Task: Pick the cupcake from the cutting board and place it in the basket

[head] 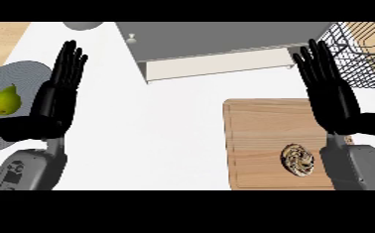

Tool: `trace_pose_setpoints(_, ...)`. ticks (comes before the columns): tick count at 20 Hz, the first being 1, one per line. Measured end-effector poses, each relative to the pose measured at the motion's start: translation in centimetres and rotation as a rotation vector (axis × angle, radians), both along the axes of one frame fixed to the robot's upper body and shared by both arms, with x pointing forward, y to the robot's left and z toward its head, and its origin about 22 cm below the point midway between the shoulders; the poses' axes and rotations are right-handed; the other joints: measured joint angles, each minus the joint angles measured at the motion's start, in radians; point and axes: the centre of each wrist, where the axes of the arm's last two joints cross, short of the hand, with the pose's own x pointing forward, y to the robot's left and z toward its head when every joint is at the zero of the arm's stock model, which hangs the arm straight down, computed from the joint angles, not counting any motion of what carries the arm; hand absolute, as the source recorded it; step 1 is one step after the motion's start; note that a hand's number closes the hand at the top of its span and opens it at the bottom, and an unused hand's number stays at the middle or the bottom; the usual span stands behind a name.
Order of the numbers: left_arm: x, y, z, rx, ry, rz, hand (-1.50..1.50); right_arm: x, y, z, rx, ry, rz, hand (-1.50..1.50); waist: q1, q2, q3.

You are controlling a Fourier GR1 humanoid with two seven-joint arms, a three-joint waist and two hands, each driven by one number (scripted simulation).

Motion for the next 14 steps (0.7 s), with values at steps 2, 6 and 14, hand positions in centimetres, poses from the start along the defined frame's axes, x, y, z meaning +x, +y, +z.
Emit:
trace_pose_setpoints(2, -0.6, 0.6, -2.1, -0.004, 0.086, 0.021, 0.0, 0.2, 0.0, 0.5, -0.008, 0.0, 0.011, 1.5, -0.003, -0.007, 0.005)
trace_pose_setpoints(6, -3.2, 1.7, -7.9, -0.006, 0.427, 0.088, 0.0, 0.5, -0.7, 1.9, -0.034, -0.03, 0.055, 1.5, -0.009, -0.011, 0.008)
trace_pose_setpoints(14, -5.9, 2.7, -10.7, -0.003, 0.664, 0.092, 0.0, -3.0, 6.9, 0.7, -0.311, -0.072, 0.205, -1.5, -0.019, -0.031, 0.016)
